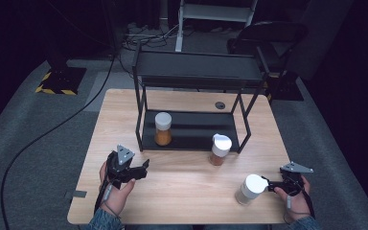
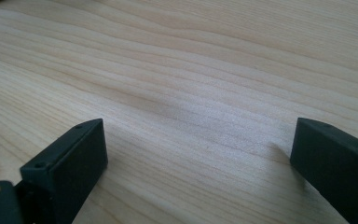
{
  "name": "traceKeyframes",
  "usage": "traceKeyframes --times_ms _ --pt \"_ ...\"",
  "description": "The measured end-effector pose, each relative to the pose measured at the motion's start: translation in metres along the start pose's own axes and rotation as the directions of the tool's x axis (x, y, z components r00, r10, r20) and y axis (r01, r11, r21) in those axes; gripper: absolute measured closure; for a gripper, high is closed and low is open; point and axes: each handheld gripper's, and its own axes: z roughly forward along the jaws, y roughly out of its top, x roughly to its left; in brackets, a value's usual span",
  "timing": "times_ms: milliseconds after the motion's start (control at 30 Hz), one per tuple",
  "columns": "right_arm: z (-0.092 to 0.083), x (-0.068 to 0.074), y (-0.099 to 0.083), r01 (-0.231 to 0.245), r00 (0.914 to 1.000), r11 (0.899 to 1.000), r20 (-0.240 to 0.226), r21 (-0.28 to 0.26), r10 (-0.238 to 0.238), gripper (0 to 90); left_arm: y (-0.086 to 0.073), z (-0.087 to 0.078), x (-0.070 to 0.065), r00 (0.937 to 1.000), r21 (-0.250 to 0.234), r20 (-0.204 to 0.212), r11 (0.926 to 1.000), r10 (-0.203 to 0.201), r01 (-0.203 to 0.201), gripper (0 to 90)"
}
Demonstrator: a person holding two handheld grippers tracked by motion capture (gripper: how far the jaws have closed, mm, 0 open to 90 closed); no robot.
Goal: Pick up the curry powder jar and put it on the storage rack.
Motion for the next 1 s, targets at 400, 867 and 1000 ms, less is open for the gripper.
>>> traceKeyframes --times_ms 400,867,1000 --pt "0.000 0.000 0.000 0.000 1.0000 1.000 0.000 0.000 0.000 3.7 -0.025 0.006 0.003 0.9996 0.040 -0.015 0.9989 -0.025 0.026 16.8" --pt "0.000 0.000 0.000 0.000 1.0000 1.000 0.000 0.000 0.000 3.6 -0.053 0.012 0.004 0.9987 0.093 -0.029 0.9948 -0.041 0.043 16.8" --pt "0.000 0.000 0.000 0.000 1.0000 1.000 0.000 0.000 0.000 3.6 -0.058 0.014 0.005 0.9985 0.110 -0.031 0.9928 -0.045 0.048 16.8"
